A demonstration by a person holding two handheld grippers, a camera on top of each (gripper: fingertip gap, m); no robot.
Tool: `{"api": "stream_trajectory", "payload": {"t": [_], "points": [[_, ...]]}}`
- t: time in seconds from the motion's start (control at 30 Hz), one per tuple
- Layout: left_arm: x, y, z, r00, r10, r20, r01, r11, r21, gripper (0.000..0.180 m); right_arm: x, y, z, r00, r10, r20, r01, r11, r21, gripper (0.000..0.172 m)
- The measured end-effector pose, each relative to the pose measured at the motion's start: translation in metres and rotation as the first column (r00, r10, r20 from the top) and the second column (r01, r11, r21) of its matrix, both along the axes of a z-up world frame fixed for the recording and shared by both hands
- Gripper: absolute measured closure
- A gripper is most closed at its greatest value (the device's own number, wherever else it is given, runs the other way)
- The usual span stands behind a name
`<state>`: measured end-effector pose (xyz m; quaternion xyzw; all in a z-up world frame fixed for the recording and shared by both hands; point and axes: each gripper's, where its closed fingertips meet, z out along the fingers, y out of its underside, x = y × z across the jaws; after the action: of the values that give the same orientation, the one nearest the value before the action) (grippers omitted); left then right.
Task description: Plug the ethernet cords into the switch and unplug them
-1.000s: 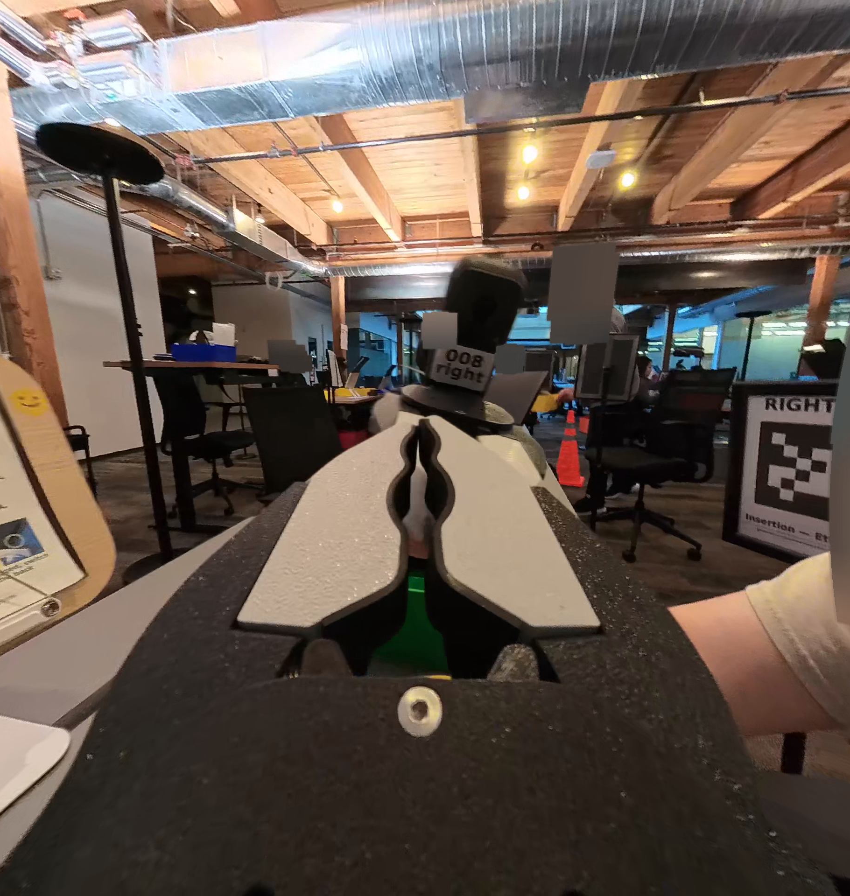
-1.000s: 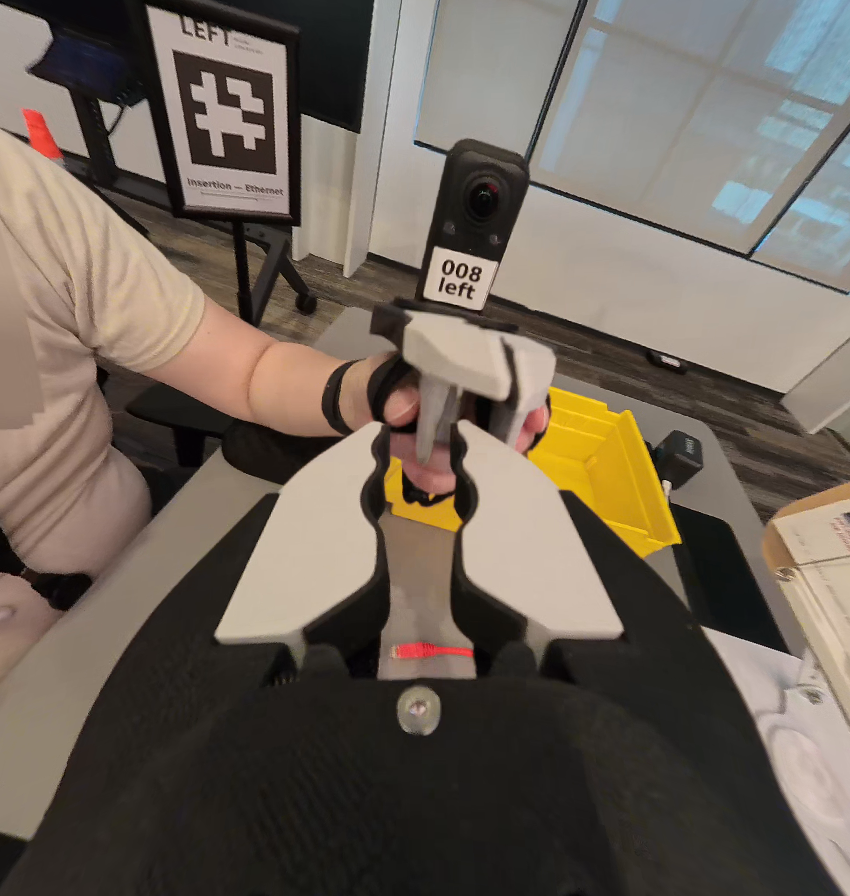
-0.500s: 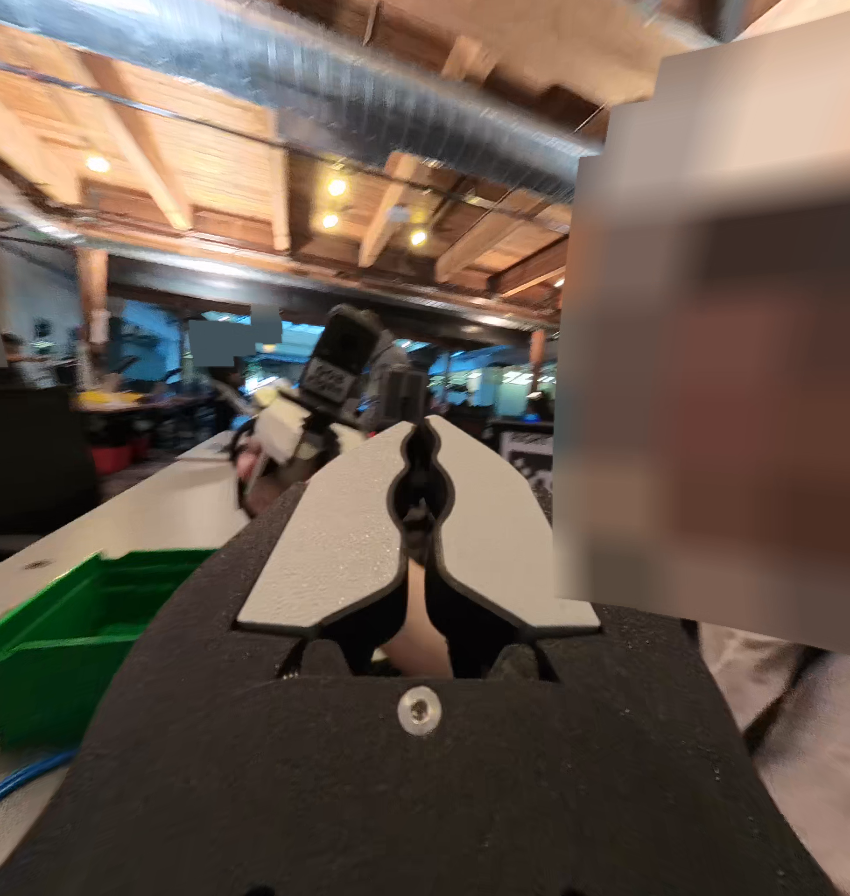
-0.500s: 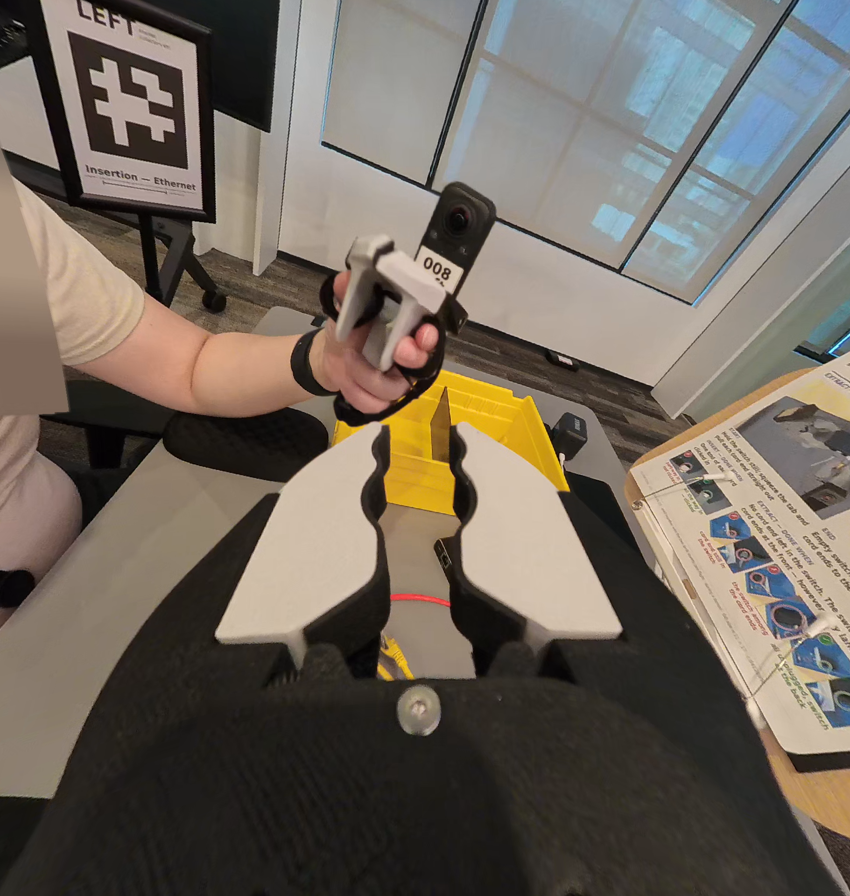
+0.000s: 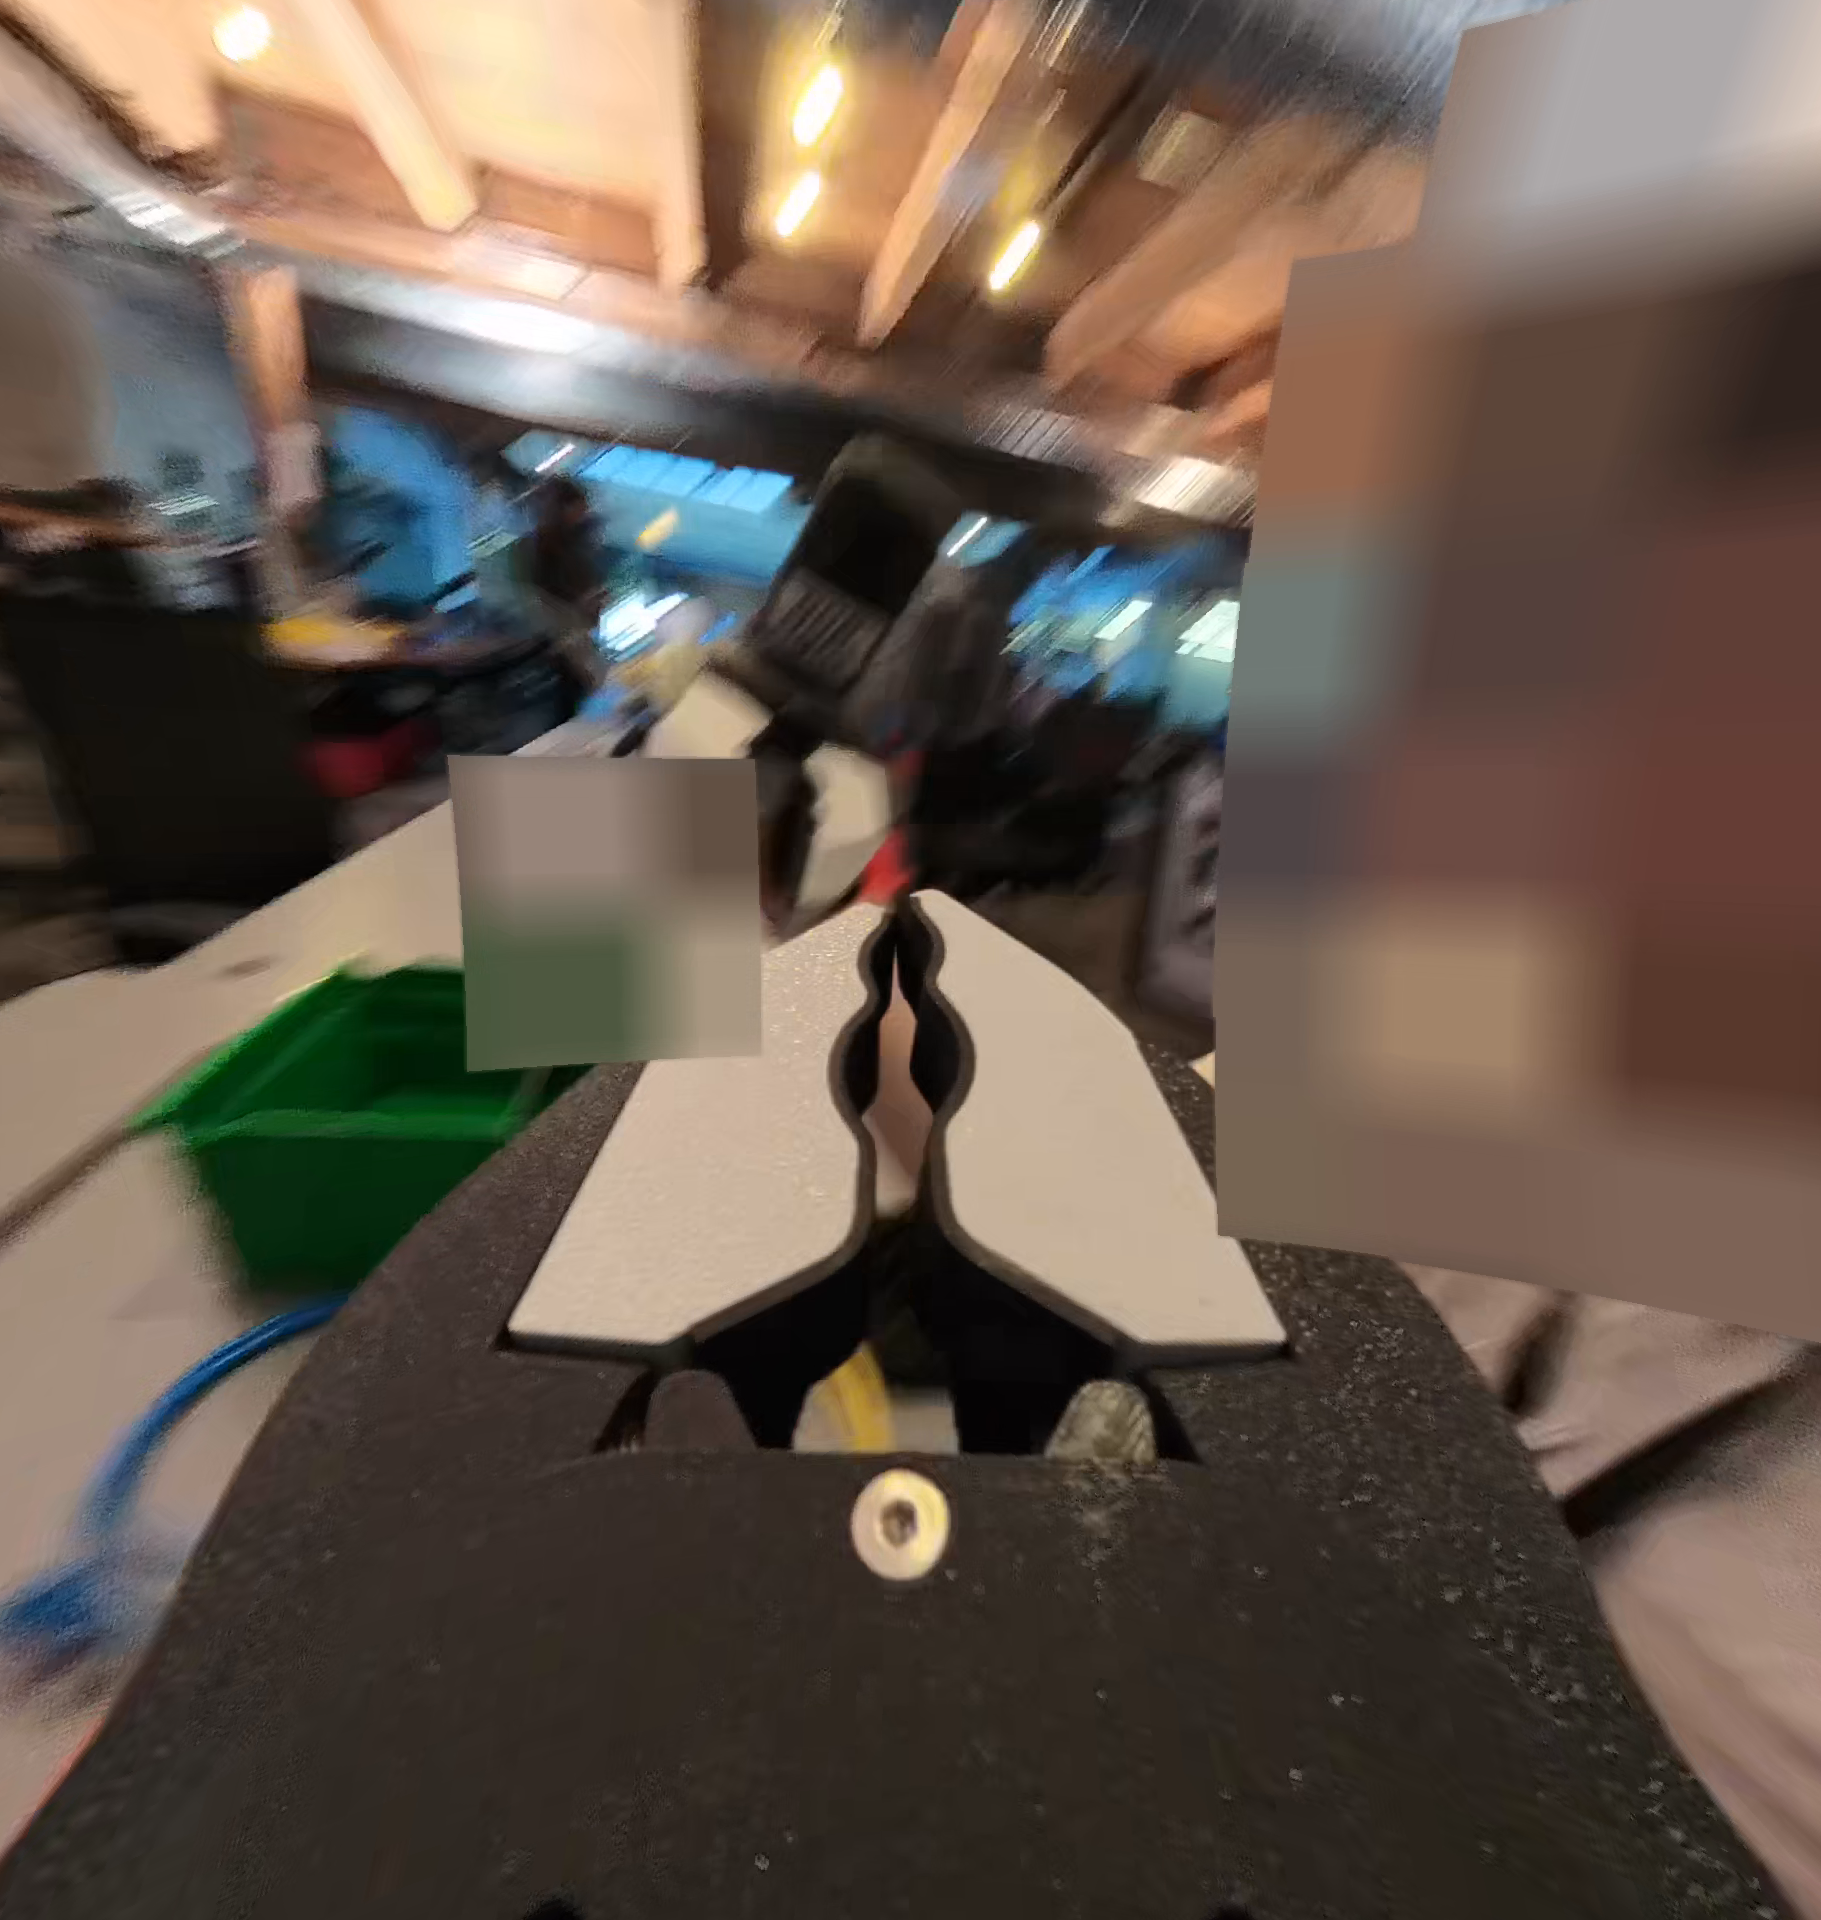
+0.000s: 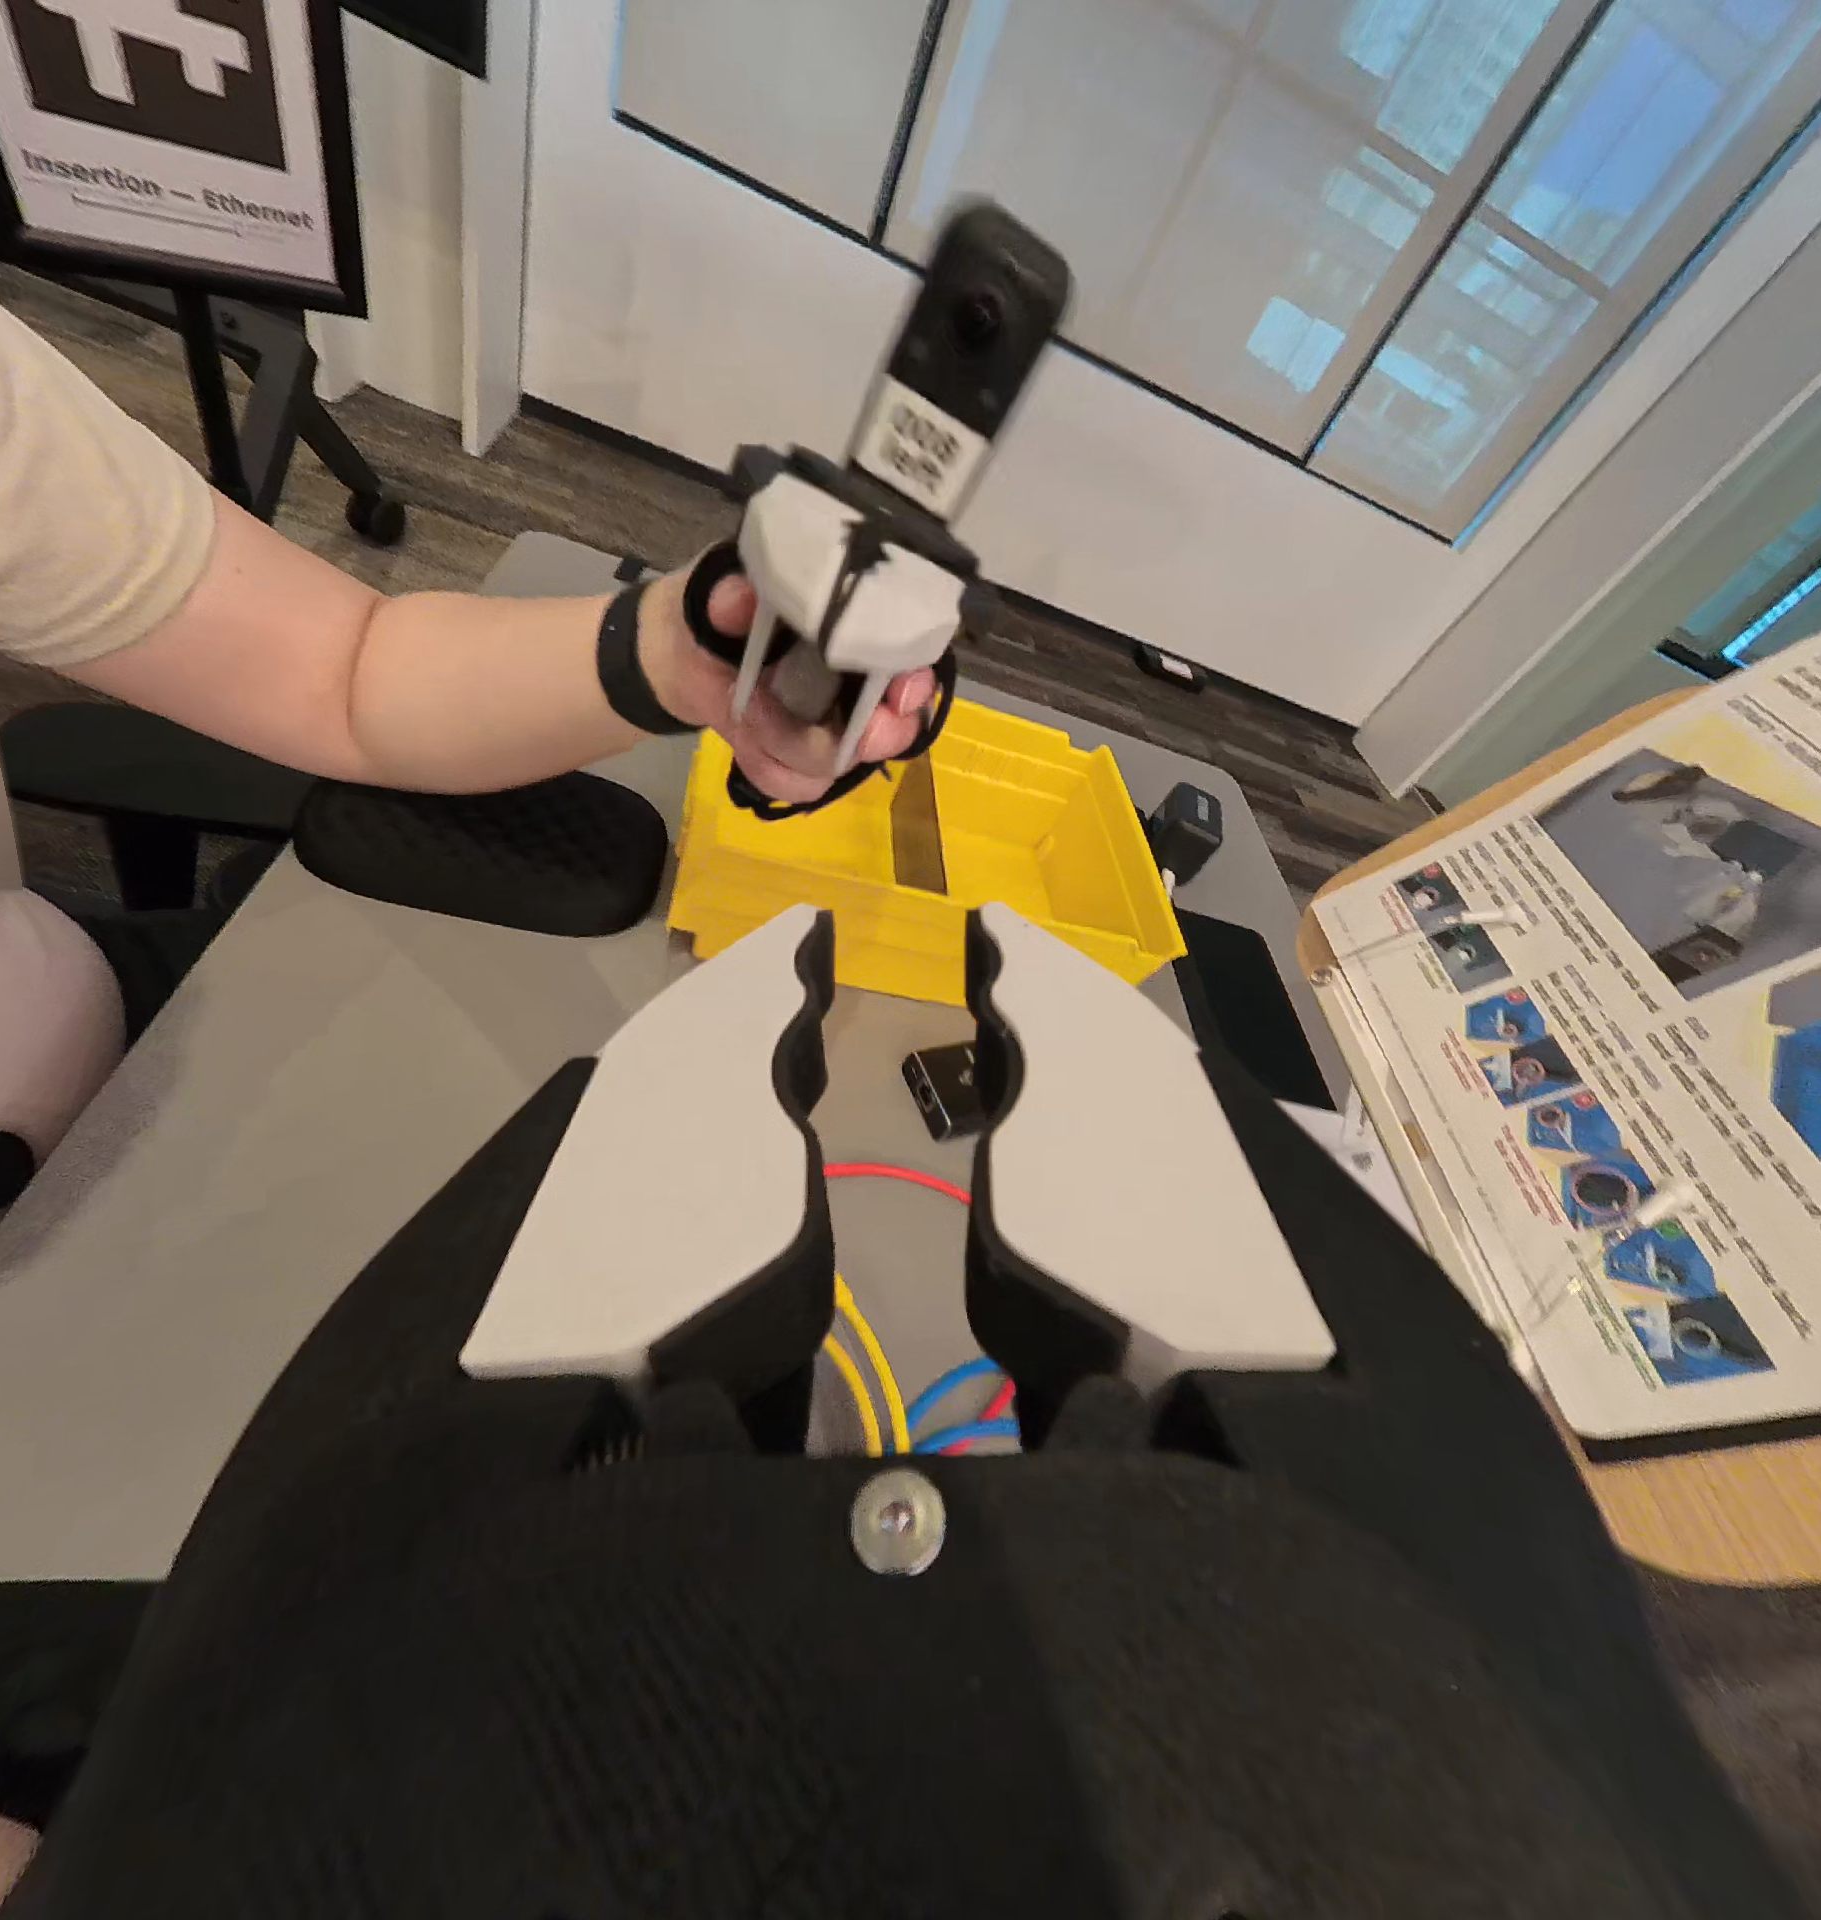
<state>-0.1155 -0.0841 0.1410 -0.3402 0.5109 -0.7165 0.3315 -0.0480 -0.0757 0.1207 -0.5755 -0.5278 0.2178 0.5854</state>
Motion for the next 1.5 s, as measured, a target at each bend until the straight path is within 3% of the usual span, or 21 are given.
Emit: {"api": "stream_trajectory", "payload": {"t": [0.03,0.1,0.13,0.17,0.23,0.37,0.4,0.5,0.6,0.7,0.87,1.0,1.07,1.23,1.4,1.5], "points": [[0.008,0.007,-0.015,0.990,0.125,-0.062,-0.115,0.983,0.139,0.180,0.005,0.001,-0.001,1.000,-0.024,0.008,0.024,1.000,-0.005,0.147],[0.019,0.016,-0.040,0.938,0.326,-0.116,-0.262,0.887,0.381,0.146,0.018,0.003,-0.003,0.997,-0.076,0.022,0.076,0.997,-0.003,0.147],[0.021,0.013,-0.049,0.922,0.358,-0.148,-0.261,0.857,0.445,0.140,0.026,0.002,-0.002,0.994,-0.103,0.027,0.102,0.995,0.004,0.147],[0.023,0.007,-0.057,0.915,0.360,-0.181,-0.238,0.845,0.478,0.147,0.034,0.000,-0.001,0.992,-0.125,0.025,0.125,0.992,0.012,0.147],[0.025,-0.006,-0.071,0.917,0.337,-0.212,-0.186,0.834,0.519,0.180,0.051,-0.005,0.005,0.986,-0.166,0.002,0.166,0.986,0.027,0.147],[0.029,-0.025,-0.121,0.872,0.296,-0.389,-0.059,0.853,0.518,0.180,0.088,-0.022,0.017,0.967,-0.245,-0.067,0.249,0.967,0.054,0.147],[0.030,-0.033,-0.139,0.856,0.284,-0.433,-0.022,0.855,0.518,0.171,0.097,-0.026,0.019,0.961,-0.266,-0.081,0.271,0.961,0.058,0.147],[0.038,-0.048,-0.195,0.789,0.329,-0.518,0.045,0.811,0.583,0.154,0.113,-0.040,0.022,0.952,-0.286,-0.113,0.294,0.953,0.069,0.147],[0.048,-0.066,-0.239,0.740,0.328,-0.587,0.134,0.783,0.607,0.155,0.122,-0.049,0.023,0.946,-0.295,-0.134,0.307,0.948,0.088,0.147],[0.054,-0.072,-0.265,0.702,0.334,-0.629,0.185,0.768,0.613,0.156,0.123,-0.053,0.023,0.947,-0.288,-0.142,0.302,0.949,0.088,0.147],[0.053,-0.056,-0.295,0.646,0.450,-0.616,0.194,0.683,0.704,0.159,0.121,-0.056,0.021,0.955,-0.267,-0.132,0.280,0.955,0.096,0.147],[0.054,-0.051,-0.292,0.649,0.479,-0.590,0.159,0.674,0.722,0.167,0.120,-0.054,0.020,0.957,-0.259,-0.130,0.272,0.958,0.090,0.147],[0.057,-0.051,-0.278,0.664,0.458,-0.591,0.133,0.705,0.696,0.168,0.118,-0.052,0.018,0.960,-0.250,-0.126,0.261,0.962,0.077,0.147],[0.065,-0.028,-0.211,0.685,0.427,-0.590,0.044,0.785,0.618,0.168,0.098,-0.036,0.003,0.979,-0.189,-0.074,0.189,0.982,-0.007,0.147],[0.073,0.007,-0.141,0.705,0.487,-0.515,-0.055,0.761,0.646,0.168,0.056,-0.014,-0.037,0.995,-0.060,0.074,0.072,0.984,-0.165,0.139],[0.073,0.017,-0.114,0.718,0.489,-0.495,-0.084,0.767,0.636,0.168,0.039,0.010,-0.062,0.982,-0.064,0.180,0.105,0.969,-0.225,0.134]]}}
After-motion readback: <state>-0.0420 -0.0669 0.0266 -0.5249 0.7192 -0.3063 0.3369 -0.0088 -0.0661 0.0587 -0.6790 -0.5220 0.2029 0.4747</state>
